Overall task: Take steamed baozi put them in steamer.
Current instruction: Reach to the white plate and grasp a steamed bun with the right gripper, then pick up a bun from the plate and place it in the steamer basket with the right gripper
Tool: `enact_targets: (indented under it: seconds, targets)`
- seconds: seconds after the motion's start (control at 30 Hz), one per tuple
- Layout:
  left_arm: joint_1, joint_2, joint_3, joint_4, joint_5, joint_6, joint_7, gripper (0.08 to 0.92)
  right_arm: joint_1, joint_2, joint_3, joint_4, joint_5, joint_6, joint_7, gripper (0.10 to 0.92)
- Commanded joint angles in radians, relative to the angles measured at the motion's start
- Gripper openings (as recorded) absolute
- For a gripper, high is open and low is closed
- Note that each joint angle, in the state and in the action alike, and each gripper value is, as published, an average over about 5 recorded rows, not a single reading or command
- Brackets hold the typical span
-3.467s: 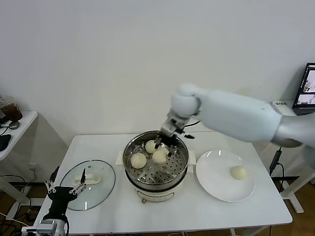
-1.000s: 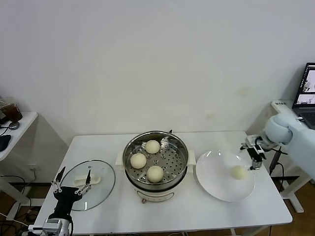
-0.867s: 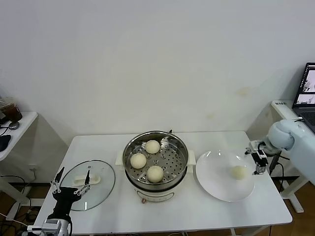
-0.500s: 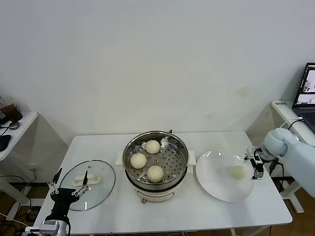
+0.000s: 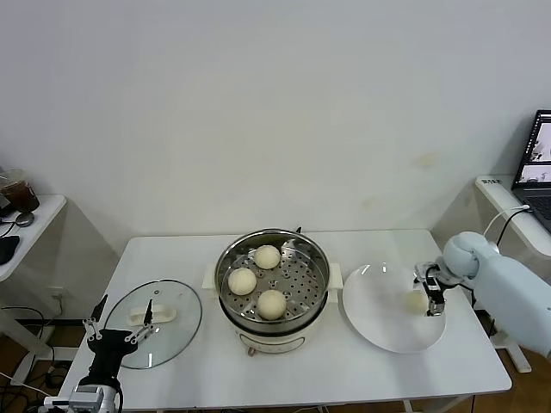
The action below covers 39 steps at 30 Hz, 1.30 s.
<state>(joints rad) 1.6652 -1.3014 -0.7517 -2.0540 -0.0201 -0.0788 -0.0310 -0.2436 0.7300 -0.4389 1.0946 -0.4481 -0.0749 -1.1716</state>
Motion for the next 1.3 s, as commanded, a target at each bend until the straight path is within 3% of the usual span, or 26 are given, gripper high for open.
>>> enact_targets:
  seconds: [0.03, 0.27, 0.5, 0.7, 0.83, 1.13, 1.3]
  targets:
    - [-0.001, 0.0, 0.001, 0.001, 0.0, 0.0, 0.0, 0.823, -0.013, 0.033, 0.015, -0.023, -0.025, -0.01, 0.008, 0.763]
    - [-0.001, -0.001, 0.001, -0.002, -0.001, 0.0, 0.0, 0.823, -0.004, 0.007, 0.003, 0.015, 0.001, -0.029, -0.005, 0.57]
    - [-0.002, 0.002, 0.0, -0.006, -0.005, 0.0, 0.0, 0.823, 0.117, -0.081, -0.109, 0.125, 0.141, -0.077, -0.026, 0.479]
    - [-0.014, 0.005, 0.012, -0.006, -0.007, 0.001, 0.0, 0.823, 0.413, -0.156, -0.344, 0.259, 0.369, -0.158, -0.037, 0.47]
    - [-0.027, 0.01, 0.029, -0.002, -0.008, 0.003, 0.0, 0.823, 0.677, -0.126, -0.549, 0.336, 0.549, -0.22, -0.006, 0.477]
    - [-0.05, 0.021, 0.053, 0.017, -0.011, 0.001, 0.0, 0.823, 1.066, 0.115, -0.884, 0.516, 0.948, -0.445, 0.14, 0.496]
    - [-0.057, 0.026, 0.049, 0.02, -0.016, 0.001, 0.0, 0.823, 1.037, 0.267, -0.894, 0.492, 1.032, -0.509, 0.201, 0.501]
